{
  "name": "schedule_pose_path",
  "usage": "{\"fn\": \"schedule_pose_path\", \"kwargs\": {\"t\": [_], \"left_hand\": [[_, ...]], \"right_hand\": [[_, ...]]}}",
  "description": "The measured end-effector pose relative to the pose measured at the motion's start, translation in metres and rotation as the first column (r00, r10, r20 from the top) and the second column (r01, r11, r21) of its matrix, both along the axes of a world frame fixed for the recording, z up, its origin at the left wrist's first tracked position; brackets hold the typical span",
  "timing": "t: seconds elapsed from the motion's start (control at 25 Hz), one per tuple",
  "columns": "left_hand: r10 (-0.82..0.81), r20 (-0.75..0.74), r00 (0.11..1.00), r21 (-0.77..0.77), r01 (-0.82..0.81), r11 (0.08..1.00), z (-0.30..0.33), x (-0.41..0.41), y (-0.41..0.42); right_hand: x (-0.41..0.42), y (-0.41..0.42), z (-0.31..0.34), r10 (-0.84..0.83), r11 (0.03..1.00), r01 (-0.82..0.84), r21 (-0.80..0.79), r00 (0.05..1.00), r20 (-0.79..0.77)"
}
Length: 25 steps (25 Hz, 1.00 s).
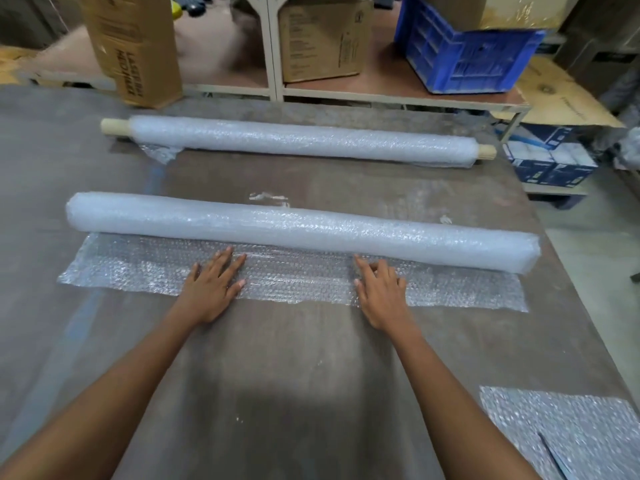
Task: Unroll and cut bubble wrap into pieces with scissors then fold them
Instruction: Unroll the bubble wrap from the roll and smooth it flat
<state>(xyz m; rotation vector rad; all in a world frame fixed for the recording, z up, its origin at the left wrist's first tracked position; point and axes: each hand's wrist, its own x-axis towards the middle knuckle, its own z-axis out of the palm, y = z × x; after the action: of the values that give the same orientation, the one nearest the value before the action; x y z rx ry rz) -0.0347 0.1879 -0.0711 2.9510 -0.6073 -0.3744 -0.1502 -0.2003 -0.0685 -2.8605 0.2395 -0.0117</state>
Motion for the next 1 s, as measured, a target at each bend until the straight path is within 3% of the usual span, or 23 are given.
{"fn": "schedule_pose_path", "kwargs": {"t": [0.16,0.36,0.48,0.76,1.0], "left_hand": [[0.012,0.027,1.0,-0.008,-0.012,1.0,0.008,-0.057,0.044],[0.077,-0.046,0.996,0.053,-0.075,0.996,0.023,-0.089,0.08],[0.134,-0.087,0.987,0.059,-0.129,0.99,0.038,-0.105,0.085],[0.367,0.097,0.925,0.081,-0.375,0.923,0.038,-0.174,0.074],[0.35,0.043,0.936,0.134,-0.353,0.926,0.02,-0.234,0.104]], "right_hand": [[-0.038,0.029,-0.003,-0.089,0.996,0.088,-0.033,0.995,-0.034],[-0.085,0.076,0.0,-0.052,0.997,0.059,0.051,0.99,-0.131],[-0.112,0.099,0.002,-0.057,0.996,0.064,0.058,0.991,-0.12],[-0.171,0.137,-0.002,-0.122,0.99,0.122,0.066,0.992,-0.008],[-0.211,0.145,-0.007,-0.087,0.996,0.087,0.006,0.996,0.004]]}}
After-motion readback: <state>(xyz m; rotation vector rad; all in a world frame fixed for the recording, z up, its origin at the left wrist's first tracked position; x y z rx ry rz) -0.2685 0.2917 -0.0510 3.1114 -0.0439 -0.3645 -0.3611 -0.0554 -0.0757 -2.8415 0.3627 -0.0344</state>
